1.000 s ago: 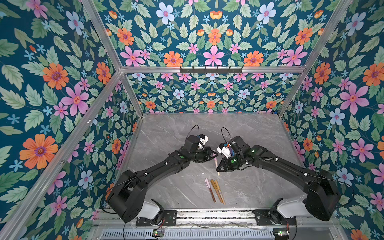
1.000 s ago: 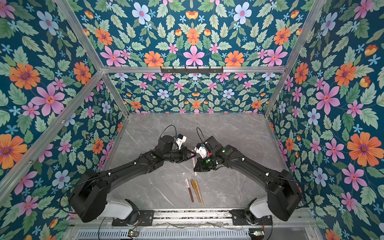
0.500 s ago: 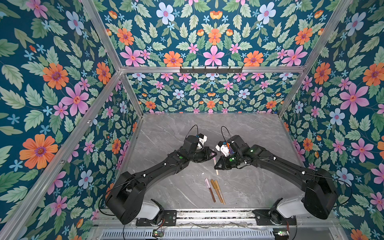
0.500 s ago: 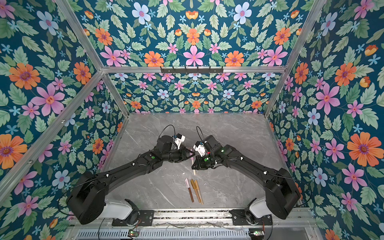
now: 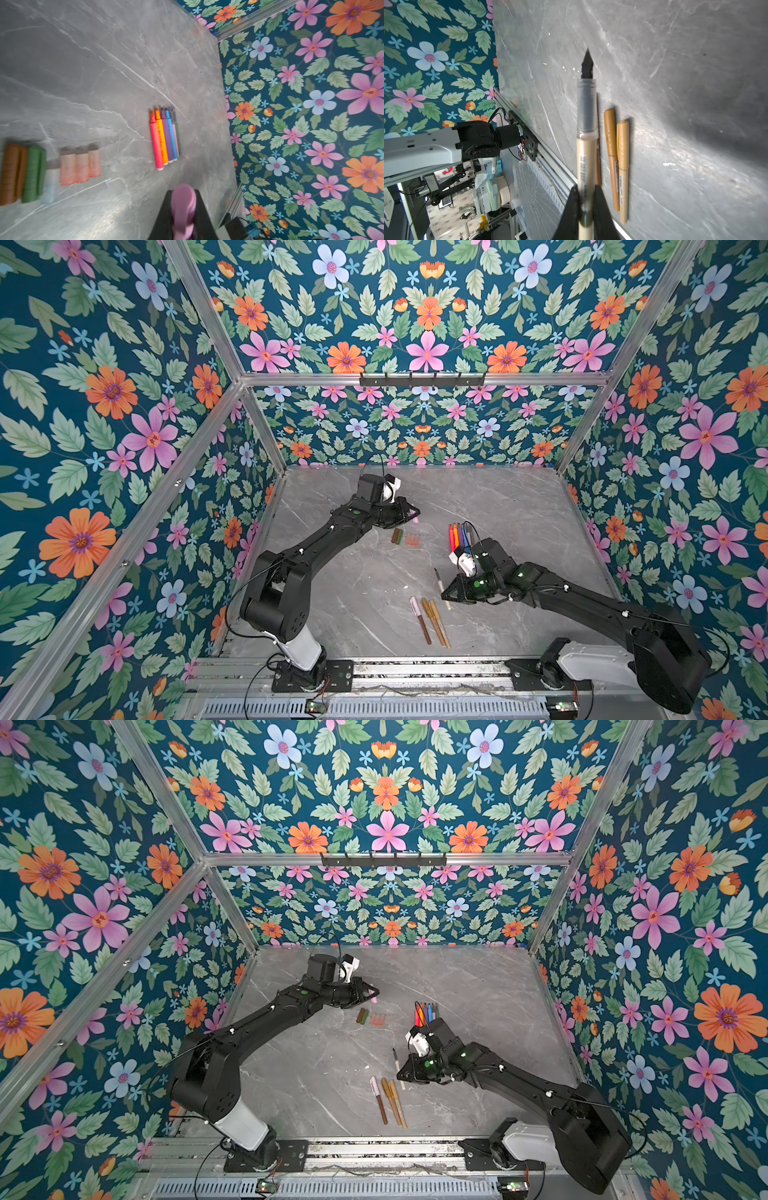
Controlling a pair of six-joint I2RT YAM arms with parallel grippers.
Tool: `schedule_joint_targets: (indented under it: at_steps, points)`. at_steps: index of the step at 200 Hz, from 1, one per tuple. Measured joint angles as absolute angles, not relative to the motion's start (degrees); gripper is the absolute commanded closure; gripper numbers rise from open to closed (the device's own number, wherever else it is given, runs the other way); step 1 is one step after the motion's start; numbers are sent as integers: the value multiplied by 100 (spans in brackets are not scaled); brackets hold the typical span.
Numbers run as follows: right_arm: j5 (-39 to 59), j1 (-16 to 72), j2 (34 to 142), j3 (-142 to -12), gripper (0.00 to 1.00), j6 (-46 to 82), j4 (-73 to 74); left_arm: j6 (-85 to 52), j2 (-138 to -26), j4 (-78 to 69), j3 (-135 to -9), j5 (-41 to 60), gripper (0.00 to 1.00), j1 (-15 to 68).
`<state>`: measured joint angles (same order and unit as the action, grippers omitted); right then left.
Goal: Open the pen caps
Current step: 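Carry the pink cap to the other caps with the left gripper and release it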
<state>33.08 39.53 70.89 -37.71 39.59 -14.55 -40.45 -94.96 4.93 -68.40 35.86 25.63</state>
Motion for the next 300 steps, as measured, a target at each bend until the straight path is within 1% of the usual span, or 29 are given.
schedule_joint_targets:
  at_steps: [34, 80, 108, 115, 171, 242, 300]
  points:
    - [3210, 3789, 7400, -3736, 100, 3872, -1461, -3223, -9929, 1433, -7196, 3072, 100, 2228]
    - [3083, 3712, 7762, -3424, 100, 3826, -1194, -2010, -10895, 2853, -7988, 2189, 100, 2139]
    - [3098, 3640, 7773, -3328, 100, 3830, -965, -1555, -11303, 3249, -8346, 1824, 100, 2097]
    - [3118, 3623, 7771, -3304, 100, 3830, -932, -1450, -11384, 3286, -8401, 1767, 98, 2071]
    - [3223, 3518, 7804, -3218, 100, 3835, -725, -1015, -11834, 3430, -8556, 1857, 94, 1964]
    - [3245, 3509, 7824, -3218, 100, 3835, -639, -950, -12066, 3409, -8702, 2220, 88, 1955]
    - [3258, 3509, 7837, -3218, 100, 3835, -624, -1013, -12132, 3378, -8772, 2300, 84, 1955]
